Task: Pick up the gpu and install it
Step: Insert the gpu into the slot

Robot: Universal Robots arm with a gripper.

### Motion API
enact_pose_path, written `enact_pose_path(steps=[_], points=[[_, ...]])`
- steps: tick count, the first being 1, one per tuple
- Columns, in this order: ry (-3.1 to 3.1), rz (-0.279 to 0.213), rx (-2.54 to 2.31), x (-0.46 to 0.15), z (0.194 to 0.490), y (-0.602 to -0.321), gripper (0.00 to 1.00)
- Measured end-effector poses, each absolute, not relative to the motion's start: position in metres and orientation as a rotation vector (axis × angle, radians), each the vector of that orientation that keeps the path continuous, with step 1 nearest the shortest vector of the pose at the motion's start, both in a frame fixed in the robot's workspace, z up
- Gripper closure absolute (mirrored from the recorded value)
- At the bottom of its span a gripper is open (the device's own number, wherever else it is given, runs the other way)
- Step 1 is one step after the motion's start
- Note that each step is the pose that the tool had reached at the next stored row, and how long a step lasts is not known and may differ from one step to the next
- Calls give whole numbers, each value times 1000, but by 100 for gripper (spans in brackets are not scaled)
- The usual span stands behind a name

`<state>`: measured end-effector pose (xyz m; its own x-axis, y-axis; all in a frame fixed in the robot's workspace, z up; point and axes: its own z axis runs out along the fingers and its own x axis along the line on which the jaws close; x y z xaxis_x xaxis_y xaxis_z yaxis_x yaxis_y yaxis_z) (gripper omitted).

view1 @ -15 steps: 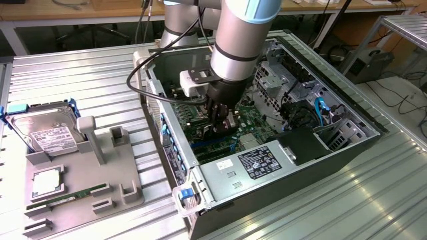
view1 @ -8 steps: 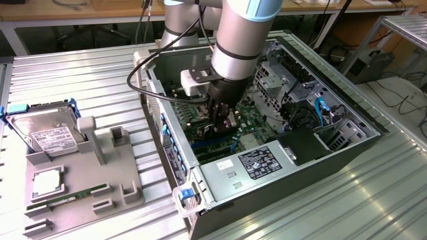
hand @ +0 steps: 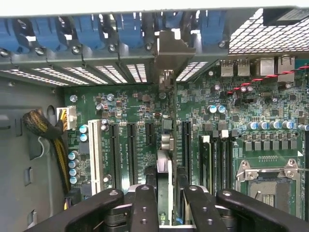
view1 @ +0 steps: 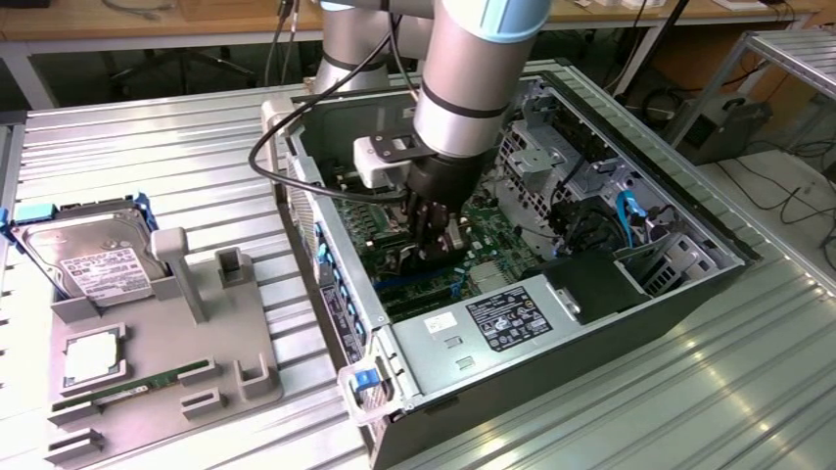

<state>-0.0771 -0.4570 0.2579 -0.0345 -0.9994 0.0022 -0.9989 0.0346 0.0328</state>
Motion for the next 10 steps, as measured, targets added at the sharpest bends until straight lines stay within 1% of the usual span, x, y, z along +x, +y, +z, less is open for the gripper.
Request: enact_pose_path(steps=[10], points=[[-2243,-38,2168,-77,251,-454,74]])
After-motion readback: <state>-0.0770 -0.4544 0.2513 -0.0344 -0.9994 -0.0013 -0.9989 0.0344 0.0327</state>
